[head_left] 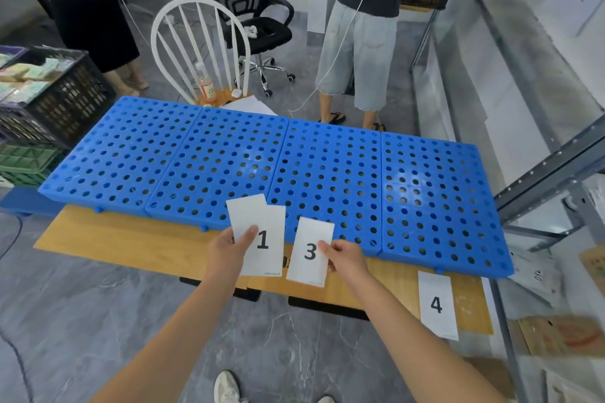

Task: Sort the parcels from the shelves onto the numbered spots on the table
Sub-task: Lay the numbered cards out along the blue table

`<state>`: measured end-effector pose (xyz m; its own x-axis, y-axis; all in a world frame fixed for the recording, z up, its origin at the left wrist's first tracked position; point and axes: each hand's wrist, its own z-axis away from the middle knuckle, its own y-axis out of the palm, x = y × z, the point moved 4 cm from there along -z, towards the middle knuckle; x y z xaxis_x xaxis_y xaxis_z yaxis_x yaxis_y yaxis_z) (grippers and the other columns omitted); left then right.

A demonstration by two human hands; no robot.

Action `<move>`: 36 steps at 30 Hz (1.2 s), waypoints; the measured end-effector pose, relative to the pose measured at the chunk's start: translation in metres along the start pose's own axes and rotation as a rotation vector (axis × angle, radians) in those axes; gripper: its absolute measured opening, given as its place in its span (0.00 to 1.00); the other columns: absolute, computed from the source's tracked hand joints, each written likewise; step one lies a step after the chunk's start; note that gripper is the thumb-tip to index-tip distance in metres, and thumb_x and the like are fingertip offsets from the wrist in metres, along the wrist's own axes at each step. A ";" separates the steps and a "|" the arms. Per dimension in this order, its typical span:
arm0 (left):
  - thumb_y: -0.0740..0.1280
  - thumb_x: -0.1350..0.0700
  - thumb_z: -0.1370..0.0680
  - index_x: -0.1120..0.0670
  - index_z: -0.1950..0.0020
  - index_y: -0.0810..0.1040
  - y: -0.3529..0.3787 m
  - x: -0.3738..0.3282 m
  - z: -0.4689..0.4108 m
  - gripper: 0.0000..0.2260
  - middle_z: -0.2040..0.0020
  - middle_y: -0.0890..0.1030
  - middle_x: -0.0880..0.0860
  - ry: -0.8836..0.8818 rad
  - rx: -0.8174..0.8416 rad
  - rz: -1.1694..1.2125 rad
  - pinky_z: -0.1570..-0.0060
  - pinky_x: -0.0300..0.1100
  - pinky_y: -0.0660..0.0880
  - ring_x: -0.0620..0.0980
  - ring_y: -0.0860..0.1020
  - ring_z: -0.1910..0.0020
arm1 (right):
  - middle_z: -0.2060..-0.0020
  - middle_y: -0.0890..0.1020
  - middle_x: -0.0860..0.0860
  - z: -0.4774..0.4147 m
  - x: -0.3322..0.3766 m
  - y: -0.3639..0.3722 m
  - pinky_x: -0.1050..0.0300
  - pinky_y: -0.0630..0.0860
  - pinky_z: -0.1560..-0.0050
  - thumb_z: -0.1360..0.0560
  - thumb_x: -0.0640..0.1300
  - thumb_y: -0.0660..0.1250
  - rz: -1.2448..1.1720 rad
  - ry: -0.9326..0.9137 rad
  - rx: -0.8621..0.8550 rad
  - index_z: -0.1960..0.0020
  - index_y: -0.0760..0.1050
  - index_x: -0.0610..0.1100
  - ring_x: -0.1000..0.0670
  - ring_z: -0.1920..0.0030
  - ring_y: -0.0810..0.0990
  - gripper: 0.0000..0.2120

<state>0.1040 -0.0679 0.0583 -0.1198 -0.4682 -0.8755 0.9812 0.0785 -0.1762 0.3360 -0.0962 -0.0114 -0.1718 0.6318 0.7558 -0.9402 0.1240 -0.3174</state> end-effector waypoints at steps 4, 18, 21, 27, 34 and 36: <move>0.69 0.50 0.23 0.51 0.53 0.81 0.003 -0.014 -0.006 0.05 0.55 0.84 0.50 0.035 0.029 -0.001 0.54 0.47 0.79 0.52 0.82 0.54 | 0.66 0.80 0.50 -0.019 0.041 -0.025 0.59 0.77 0.65 0.23 0.49 0.66 0.076 -0.106 -0.084 0.63 0.75 0.40 0.52 0.68 0.77 0.15; 0.69 0.51 0.24 0.56 0.52 0.81 -0.022 -0.024 -0.032 0.09 0.57 0.85 0.54 0.002 -0.016 -0.026 0.52 0.51 0.79 0.55 0.83 0.55 | 0.75 0.65 0.49 -0.081 0.024 -0.008 0.57 0.58 0.71 0.23 0.49 0.67 0.302 -0.090 -0.157 0.71 0.60 0.44 0.50 0.73 0.65 0.23; 0.69 0.51 0.24 0.57 0.51 0.81 -0.017 -0.028 -0.036 0.09 0.56 0.85 0.54 -0.004 -0.006 -0.017 0.54 0.49 0.79 0.55 0.83 0.55 | 0.75 0.65 0.49 -0.086 0.024 -0.007 0.57 0.60 0.71 0.23 0.49 0.67 0.290 -0.072 -0.163 0.70 0.60 0.44 0.50 0.73 0.66 0.22; 0.68 0.52 0.23 0.54 0.53 0.80 0.003 -0.035 -0.034 0.06 0.59 0.84 0.52 0.014 0.043 -0.008 0.74 0.35 0.70 0.49 0.80 0.63 | 0.57 0.73 0.52 -0.074 0.029 -0.018 0.57 0.68 0.62 0.23 0.53 0.65 0.296 -0.120 -0.319 0.52 0.72 0.42 0.51 0.59 0.74 0.13; 0.68 0.51 0.23 0.53 0.55 0.80 0.041 -0.050 -0.029 0.07 0.58 0.83 0.51 0.067 0.149 -0.066 0.60 0.44 0.77 0.52 0.81 0.57 | 0.55 0.76 0.50 -0.038 -0.014 -0.107 0.58 0.68 0.67 0.20 0.51 0.61 0.302 -0.079 -0.537 0.52 0.72 0.44 0.52 0.61 0.74 0.10; 0.68 0.51 0.23 0.53 0.57 0.79 0.055 -0.056 -0.025 0.07 0.59 0.82 0.51 0.089 0.167 -0.079 0.63 0.41 0.74 0.51 0.80 0.58 | 0.56 0.76 0.48 -0.026 -0.037 -0.142 0.56 0.71 0.65 0.21 0.48 0.63 0.263 -0.012 -0.633 0.54 0.72 0.43 0.50 0.62 0.75 0.09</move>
<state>0.1609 -0.0149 0.0866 -0.2032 -0.3873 -0.8993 0.9788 -0.1061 -0.1754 0.4840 -0.1170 -0.0095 -0.3780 0.6941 0.6127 -0.5145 0.3927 -0.7623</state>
